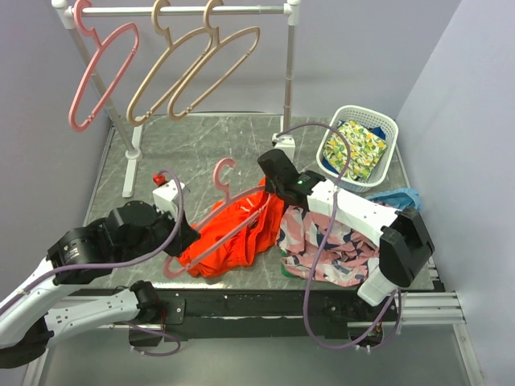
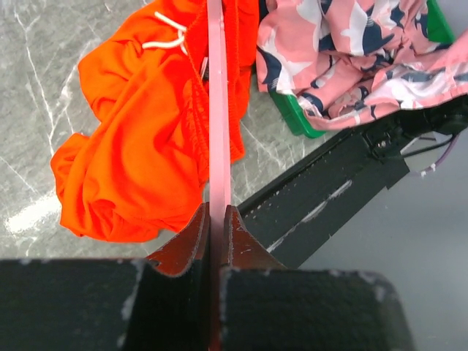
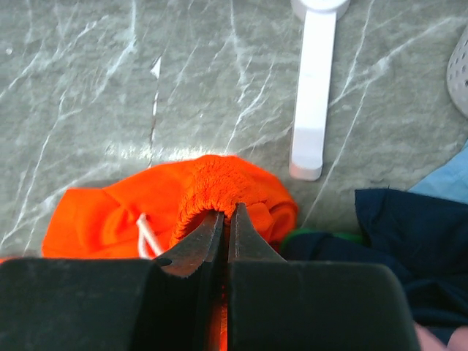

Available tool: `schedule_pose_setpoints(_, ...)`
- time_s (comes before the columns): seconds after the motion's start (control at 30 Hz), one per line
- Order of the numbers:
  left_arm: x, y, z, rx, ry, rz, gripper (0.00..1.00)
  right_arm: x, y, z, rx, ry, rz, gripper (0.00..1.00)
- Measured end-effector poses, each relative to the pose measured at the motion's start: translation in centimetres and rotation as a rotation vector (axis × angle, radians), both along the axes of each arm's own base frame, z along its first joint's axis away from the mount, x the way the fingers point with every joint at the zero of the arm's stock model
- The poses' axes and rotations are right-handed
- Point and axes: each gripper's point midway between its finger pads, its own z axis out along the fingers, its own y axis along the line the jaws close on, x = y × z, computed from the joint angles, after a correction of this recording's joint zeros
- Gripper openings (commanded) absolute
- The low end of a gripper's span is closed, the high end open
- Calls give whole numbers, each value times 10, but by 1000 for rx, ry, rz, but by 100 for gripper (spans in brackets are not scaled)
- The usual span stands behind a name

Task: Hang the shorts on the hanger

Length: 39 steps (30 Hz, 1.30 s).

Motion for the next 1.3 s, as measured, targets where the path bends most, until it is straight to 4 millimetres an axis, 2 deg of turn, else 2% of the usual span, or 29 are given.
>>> schedule_pose_setpoints(0.1,4,-6,-4,-16,6,18,1,-13,11,8,11,7,18,0)
schedule_pose_setpoints(0.2,10,-14,-18,-38,23,51,1,-34,36,28,58,-6,73,0)
schedule_pose_setpoints(0.3,18,-20,-38,-80,34,112,1,-69,69,55,149,-27,172,0)
schedule_pose_setpoints(0.33,21,-22,-46,-106,34,135,1,-86,81,66,188,-32,217,0)
schedule_pose_setpoints(0.4,24,-24,-53,-141,26,166,1,-107,94,77,231,-32,267,0)
schedule_pose_setpoints(0.5,28,-26,-57,-211,-3,206,1,-130,107,85,269,-25,313,0)
schedule_pose_setpoints(0.57,30,-28,-56,-250,-29,218,1,-135,111,85,284,-18,318,0)
schedule_pose_setpoints(0.7,32,-34,-58,-285,-79,228,1,-133,109,84,294,-13,286,21)
schedule_pose_setpoints(0.73,34,-36,-60,-286,-92,233,1,-132,109,81,293,-7,277,41)
schedule_pose_setpoints(0.8,35,-40,-66,-285,-114,241,1,-130,107,77,294,7,256,61)
schedule_pose_setpoints(0.9,38,-49,-77,-261,-174,267,1,-132,101,67,274,35,242,67)
schedule_pose_setpoints(1.0,34,-61,-88,-219,-225,266,1,-132,95,58,295,78,227,67)
schedule_pose_setpoints(1.07,31,-72,-93,-192,-252,265,1,-124,79,50,329,126,183,69)
schedule_pose_setpoints(1.1,31,-76,-95,-182,-263,269,1,-116,67,48,346,143,145,74)
schedule_pose_setpoints(1.2,35,-84,-95,-194,-285,299,1,-104,45,50,426,200,91,72)
schedule_pose_setpoints(1.3,38,-83,-99,-205,-307,323,1,-95,26,67,514,195,40,71)
